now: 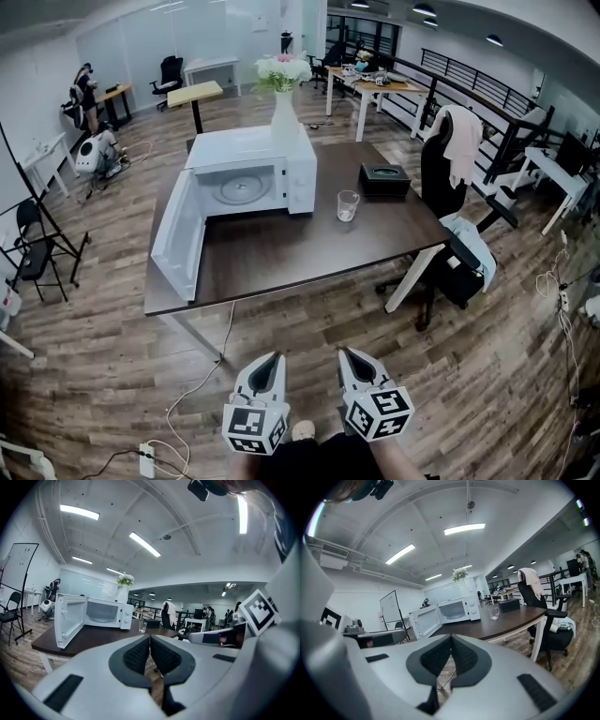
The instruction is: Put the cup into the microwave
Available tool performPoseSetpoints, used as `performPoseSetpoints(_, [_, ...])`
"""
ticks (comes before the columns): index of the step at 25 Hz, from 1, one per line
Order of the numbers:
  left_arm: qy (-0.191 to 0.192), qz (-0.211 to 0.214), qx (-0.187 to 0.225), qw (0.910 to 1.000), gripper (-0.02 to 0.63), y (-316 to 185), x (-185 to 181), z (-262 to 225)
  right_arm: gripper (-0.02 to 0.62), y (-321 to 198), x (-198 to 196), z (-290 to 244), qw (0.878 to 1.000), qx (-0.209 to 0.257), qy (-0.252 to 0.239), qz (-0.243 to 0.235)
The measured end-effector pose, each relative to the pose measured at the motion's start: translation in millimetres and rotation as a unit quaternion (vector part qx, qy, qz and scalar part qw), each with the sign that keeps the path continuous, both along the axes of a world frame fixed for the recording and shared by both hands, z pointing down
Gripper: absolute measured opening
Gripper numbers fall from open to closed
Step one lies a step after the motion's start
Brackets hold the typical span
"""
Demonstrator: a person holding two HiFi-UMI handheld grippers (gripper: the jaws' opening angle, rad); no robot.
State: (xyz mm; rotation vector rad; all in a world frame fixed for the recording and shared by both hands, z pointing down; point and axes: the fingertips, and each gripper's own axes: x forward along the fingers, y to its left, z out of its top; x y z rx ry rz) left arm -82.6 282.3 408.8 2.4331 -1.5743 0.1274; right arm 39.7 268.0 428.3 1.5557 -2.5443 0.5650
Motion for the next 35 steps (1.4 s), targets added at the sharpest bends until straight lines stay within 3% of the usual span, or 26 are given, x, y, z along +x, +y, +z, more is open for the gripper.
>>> performPoseSetpoints(18, [0.002, 0.007, -0.021, 0.9998, 0.006, -11.6, -6.9, 12.0, -0.008, -3.0, 11.2, 14.3, 0.999, -0.032, 0.007, 0.033])
performPoseSetpoints(35, [0.000, -0.007, -0.029, 0.9996, 0.006, -99.6, 9.7, 19.3, -0.008, -95.8, 23.8, 19.0, 0.999, -0.035, 0.006, 0.016])
